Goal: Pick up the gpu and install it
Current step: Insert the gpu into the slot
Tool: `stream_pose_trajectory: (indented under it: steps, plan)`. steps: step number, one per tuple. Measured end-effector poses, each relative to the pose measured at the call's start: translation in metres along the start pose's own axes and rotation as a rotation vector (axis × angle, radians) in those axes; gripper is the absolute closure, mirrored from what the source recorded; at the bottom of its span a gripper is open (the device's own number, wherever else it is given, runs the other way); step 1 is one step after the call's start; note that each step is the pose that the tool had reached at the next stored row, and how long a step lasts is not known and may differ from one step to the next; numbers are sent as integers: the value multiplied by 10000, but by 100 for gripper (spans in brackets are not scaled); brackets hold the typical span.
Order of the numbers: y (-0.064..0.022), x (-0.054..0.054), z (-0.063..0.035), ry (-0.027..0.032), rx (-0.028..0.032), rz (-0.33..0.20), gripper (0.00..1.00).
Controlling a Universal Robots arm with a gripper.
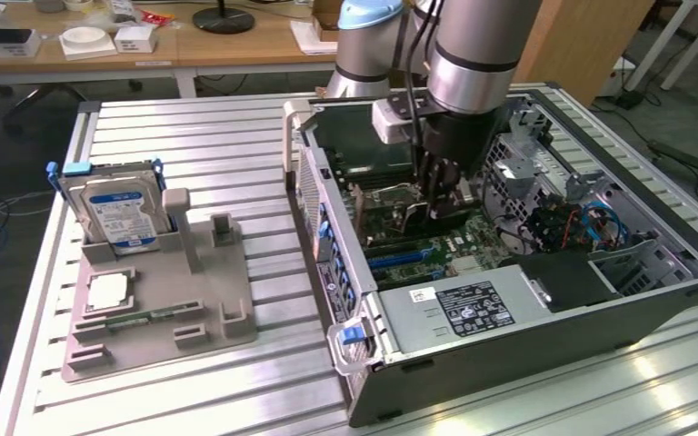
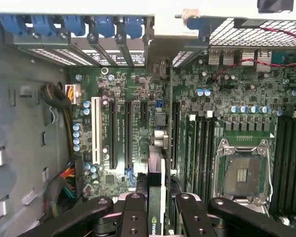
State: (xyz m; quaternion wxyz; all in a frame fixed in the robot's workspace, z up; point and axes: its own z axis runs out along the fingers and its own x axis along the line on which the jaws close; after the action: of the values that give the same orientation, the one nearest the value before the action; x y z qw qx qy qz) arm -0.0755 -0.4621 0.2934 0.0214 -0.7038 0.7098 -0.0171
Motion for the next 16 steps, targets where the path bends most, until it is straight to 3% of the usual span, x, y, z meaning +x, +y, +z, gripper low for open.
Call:
stream_pose_trajectory:
  steps: [2,16]
  plan:
    - [41,1,14,1,0,-7,74]
    - [88,2,159,-6,1,-24,74]
